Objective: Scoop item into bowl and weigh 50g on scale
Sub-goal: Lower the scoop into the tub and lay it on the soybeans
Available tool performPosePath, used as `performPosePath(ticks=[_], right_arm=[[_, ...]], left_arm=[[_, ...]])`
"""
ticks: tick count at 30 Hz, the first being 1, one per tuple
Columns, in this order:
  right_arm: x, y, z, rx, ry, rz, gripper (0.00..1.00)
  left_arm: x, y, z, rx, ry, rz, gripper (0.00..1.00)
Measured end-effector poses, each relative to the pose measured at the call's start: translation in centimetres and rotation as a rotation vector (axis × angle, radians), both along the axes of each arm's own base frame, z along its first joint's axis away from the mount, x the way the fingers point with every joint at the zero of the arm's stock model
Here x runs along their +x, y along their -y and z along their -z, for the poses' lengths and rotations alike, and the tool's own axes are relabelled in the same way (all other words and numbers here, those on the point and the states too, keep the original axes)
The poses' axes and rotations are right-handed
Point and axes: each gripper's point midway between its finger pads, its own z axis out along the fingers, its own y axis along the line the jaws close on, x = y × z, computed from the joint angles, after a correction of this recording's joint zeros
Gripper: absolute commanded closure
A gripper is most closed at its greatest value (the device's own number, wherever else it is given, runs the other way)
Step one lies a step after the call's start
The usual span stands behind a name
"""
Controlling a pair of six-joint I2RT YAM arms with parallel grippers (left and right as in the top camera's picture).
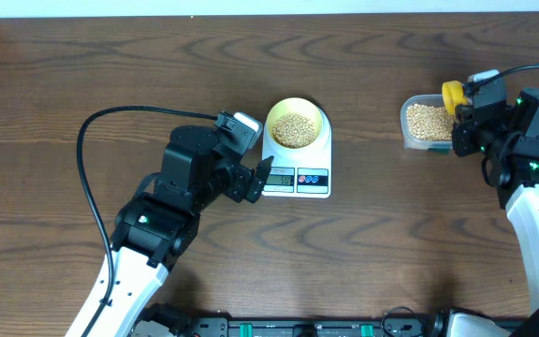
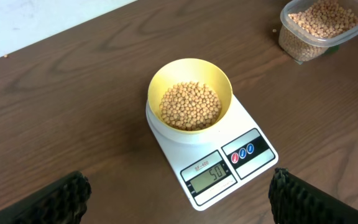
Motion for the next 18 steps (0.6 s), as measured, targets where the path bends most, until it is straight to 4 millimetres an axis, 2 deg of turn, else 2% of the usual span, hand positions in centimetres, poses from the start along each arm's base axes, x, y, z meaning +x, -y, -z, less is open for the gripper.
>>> performPosePath(ticks=[18], right_arm=[[-0.4, 1.8, 0.8, -0.198, -0.039, 0.032, 0.99]], left_arm=[[0.0, 0.0, 0.0, 0.000, 0.000, 0.000, 0.06]])
